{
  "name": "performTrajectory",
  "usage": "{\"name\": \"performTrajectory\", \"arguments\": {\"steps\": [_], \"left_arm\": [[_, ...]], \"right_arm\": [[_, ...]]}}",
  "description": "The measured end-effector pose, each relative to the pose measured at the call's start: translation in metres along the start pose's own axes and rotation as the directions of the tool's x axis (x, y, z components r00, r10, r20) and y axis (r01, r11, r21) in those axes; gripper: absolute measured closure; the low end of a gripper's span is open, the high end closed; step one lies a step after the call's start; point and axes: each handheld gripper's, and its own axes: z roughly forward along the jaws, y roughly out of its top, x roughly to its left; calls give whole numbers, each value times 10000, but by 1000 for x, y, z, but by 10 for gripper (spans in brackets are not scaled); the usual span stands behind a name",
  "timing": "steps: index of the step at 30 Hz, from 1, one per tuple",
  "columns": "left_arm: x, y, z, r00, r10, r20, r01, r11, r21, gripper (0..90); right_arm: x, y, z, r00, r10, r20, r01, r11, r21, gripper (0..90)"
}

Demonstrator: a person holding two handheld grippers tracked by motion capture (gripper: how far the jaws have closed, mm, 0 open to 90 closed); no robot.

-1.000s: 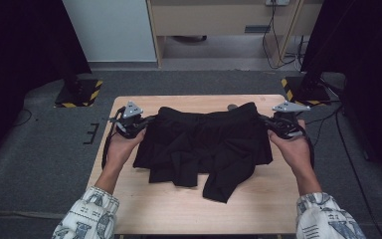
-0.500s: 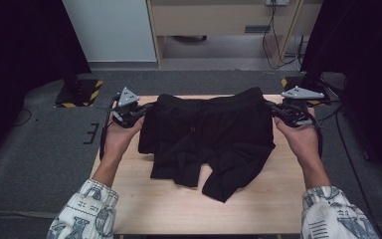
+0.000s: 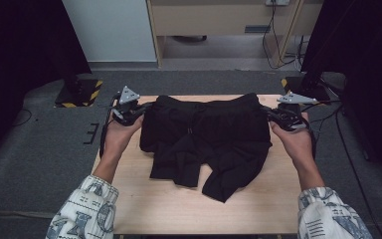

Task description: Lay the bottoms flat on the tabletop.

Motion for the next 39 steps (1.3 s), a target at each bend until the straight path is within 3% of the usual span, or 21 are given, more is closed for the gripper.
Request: {"name": "performTrajectory", "arguments": {"steps": [4,10,16,21,23,24,25,26,27,28,32,35,36,39], "left_arm": [[4,-2,6,9998,-160,73,160,9998,83,891],[13,-2,31,9992,-401,-45,403,9979,498,891],[34,9,68,9981,-569,-238,594,9904,1248,891],[53,33,94,9957,-645,-668,722,9902,1192,891],[62,39,104,9872,-1092,-1165,1203,9884,925,881],[66,39,109,9779,-1331,-1614,1467,9863,753,816],[68,34,117,9702,-1505,-1901,1684,9823,820,685],[68,28,124,9686,-1520,-1966,1802,9744,1344,613],[66,22,126,9679,-1468,-2039,1787,9727,1481,578],[62,14,127,9704,-1385,-1978,1687,9749,1450,578],[43,-16,122,9840,-976,-1493,1256,9735,1910,546],[27,-38,106,9849,-1092,-1343,1328,9743,1820,528],[27,-38,106,9849,-1092,-1343,1328,9743,1820,518],[11,-57,88,9885,-1012,-1124,1202,9768,1771,506]], "right_arm": [[-4,3,4,9998,139,-119,-140,9998,-132,889],[-10,-3,26,9994,323,-100,-320,9992,241,889],[-31,1,74,9973,717,-139,-702,9935,897,889],[-50,28,110,9970,768,137,-779,9909,1098,889],[-57,42,120,9936,1053,409,-1087,9896,939,844],[-59,48,125,9879,1400,665,-1450,9864,779,723],[-59,50,130,9812,1691,931,-1764,9814,760,575],[-57,47,137,9777,1845,1004,-1959,9734,1188,461],[-52,41,141,9810,1580,1129,-1758,9696,1700,396],[-47,35,141,9840,1259,1260,-1469,9736,1745,372],[-34,2,136,9882,1123,1038,-1304,9734,1884,336],[-25,-29,123,9880,1164,1013,-1366,9650,2237,333],[-21,-39,118,9888,1110,999,-1320,9625,2370,329],[-14,-54,108,9903,981,981,-1205,9587,2577,323]]}}
